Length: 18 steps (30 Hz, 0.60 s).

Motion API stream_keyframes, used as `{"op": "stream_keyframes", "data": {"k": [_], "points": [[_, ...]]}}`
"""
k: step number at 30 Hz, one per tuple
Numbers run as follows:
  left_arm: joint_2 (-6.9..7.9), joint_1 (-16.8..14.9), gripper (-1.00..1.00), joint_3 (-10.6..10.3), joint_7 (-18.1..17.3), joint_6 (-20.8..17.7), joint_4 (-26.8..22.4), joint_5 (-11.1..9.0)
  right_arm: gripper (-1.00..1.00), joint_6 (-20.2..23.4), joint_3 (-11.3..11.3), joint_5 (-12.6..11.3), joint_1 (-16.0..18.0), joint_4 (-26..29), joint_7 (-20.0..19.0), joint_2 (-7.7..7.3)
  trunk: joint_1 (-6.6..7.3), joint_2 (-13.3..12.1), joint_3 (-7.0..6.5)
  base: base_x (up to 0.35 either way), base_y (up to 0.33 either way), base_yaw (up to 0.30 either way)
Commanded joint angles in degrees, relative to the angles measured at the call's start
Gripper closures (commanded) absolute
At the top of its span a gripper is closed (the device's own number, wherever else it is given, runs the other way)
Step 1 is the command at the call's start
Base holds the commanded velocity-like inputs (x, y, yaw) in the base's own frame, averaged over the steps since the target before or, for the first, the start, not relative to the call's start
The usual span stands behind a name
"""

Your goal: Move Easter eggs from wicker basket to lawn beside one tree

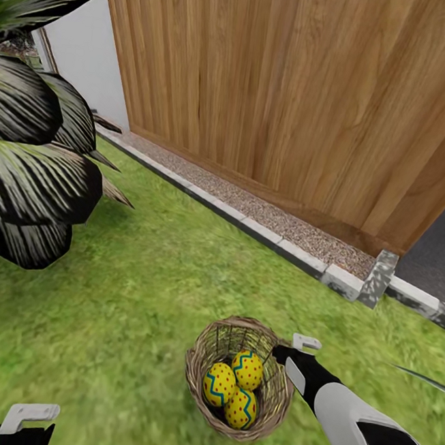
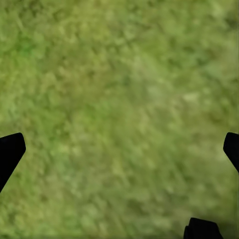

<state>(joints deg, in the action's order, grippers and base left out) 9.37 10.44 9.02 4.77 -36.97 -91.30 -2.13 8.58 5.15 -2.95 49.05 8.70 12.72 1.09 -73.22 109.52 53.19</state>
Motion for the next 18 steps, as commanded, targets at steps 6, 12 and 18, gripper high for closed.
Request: {"op": "stream_keyframes", "data": {"k": [6, 12, 18], "points": [[-0.04, 0.0, -1.0, -0.1, 0.3, -0.2, -0.1, -0.2, -1.0, -0.1, 0.3, -0.1, 0.0, 0.5, -2.2, 0.25, 0.0, 0.0, 0.04, 0.0, 0.0, 0.0], [-0.04, 0.0, -1.0, -0.1, 0.3, 0.0, -0.1, -0.2, -1.0, -0.2, 0.5, 0.0, 0.0, 0.8, -3.9, 0.23, 0.0, 0.0, 0.04, 0.0, 0.0, 0.0], [-0.06, 0.0, -1.0, -0.1, 0.4, 0.2, -0.1, -0.2, -1.0, -0.2, 0.6, 0.1, 0.0, 0.8, -4.1, -0.01, 0.0, 0.0, 0.04, 0.0, 0.0, 0.0]]}}
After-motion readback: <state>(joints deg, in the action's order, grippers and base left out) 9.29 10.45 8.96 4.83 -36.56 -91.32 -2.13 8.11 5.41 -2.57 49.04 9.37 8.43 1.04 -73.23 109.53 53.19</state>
